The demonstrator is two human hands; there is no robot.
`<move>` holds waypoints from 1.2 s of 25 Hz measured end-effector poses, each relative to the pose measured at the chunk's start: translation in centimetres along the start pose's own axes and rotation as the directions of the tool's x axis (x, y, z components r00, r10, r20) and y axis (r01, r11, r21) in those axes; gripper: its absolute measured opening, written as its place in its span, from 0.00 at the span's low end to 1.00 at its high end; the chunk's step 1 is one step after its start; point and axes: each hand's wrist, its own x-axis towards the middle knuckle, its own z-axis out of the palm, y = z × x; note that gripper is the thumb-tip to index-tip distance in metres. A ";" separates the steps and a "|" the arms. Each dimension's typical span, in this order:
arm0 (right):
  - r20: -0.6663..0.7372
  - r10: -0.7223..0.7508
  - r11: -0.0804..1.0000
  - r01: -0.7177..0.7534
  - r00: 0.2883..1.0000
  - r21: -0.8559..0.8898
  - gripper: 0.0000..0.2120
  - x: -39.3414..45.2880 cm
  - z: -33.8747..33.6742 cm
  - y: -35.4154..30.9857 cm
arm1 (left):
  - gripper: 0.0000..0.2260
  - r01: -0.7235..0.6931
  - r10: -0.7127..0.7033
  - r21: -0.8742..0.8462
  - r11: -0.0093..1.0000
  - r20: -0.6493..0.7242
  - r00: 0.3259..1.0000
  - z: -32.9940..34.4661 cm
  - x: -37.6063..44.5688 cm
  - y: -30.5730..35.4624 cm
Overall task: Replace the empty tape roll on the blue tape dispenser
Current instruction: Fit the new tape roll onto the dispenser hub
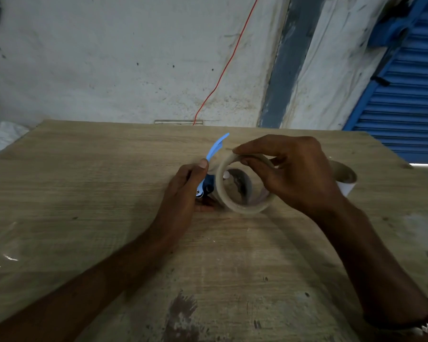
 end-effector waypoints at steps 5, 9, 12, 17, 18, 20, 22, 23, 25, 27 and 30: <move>-0.066 0.071 0.989 -0.062 0.995 0.137 0.10 0.0 0.5 0.5 | 0.20 0.048 -0.049 -0.073 0.996 -0.011 0.999 0.0 0.0 0.6; -0.103 0.076 0.994 -0.067 0.992 0.083 0.10 -0.1 1.2 0.6 | 0.22 0.073 -0.069 -0.123 0.990 0.032 0.997 -0.2 -0.1 0.6; -0.104 0.051 0.999 -0.049 0.993 0.019 0.10 -0.1 0.8 0.7 | 0.22 0.103 -0.101 -0.104 0.989 0.021 0.995 -0.3 0.0 0.5; -0.124 0.023 0.998 -0.030 0.992 -0.054 0.12 -0.2 0.9 0.7 | 0.25 0.057 -0.057 0.003 0.998 0.045 0.997 -0.2 0.6 0.1; -0.135 0.001 0.997 -0.011 0.991 -0.073 0.12 -0.3 1.0 0.7 | 0.26 0.040 -0.041 0.034 0.999 0.042 0.998 -0.2 0.6 0.0; -0.160 -0.044 0.996 0.030 0.986 -0.089 0.12 -0.5 1.2 0.5 | 0.24 0.016 -0.017 0.082 0.997 0.016 1.000 -0.1 0.6 -0.1; -0.167 -0.064 0.994 0.049 0.984 -0.094 0.12 -0.6 1.4 0.3 | 0.22 -0.006 0.006 0.113 0.994 0.003 1.000 0.0 0.4 0.0; -0.165 -0.066 0.993 0.049 0.984 -0.105 0.12 -0.6 1.6 0.2 | 0.21 -0.015 0.014 0.122 0.992 0.004 1.000 -0.1 0.4 0.0; -0.177 -0.055 0.992 0.034 0.983 -0.121 0.12 -0.6 1.8 0.0 | 0.19 -0.034 0.032 0.150 0.988 0.017 0.999 -0.1 0.3 0.0; -0.204 -0.055 0.993 0.033 0.977 -0.111 0.12 -0.6 2.0 -0.4 | 0.19 -0.052 0.046 0.179 0.982 0.036 0.998 -0.2 0.2 -0.1; -0.221 -0.090 0.991 0.065 0.971 -0.117 0.13 -0.8 2.3 -0.8 | 0.19 -0.048 0.038 0.200 0.979 0.057 0.998 -0.3 0.2 -0.2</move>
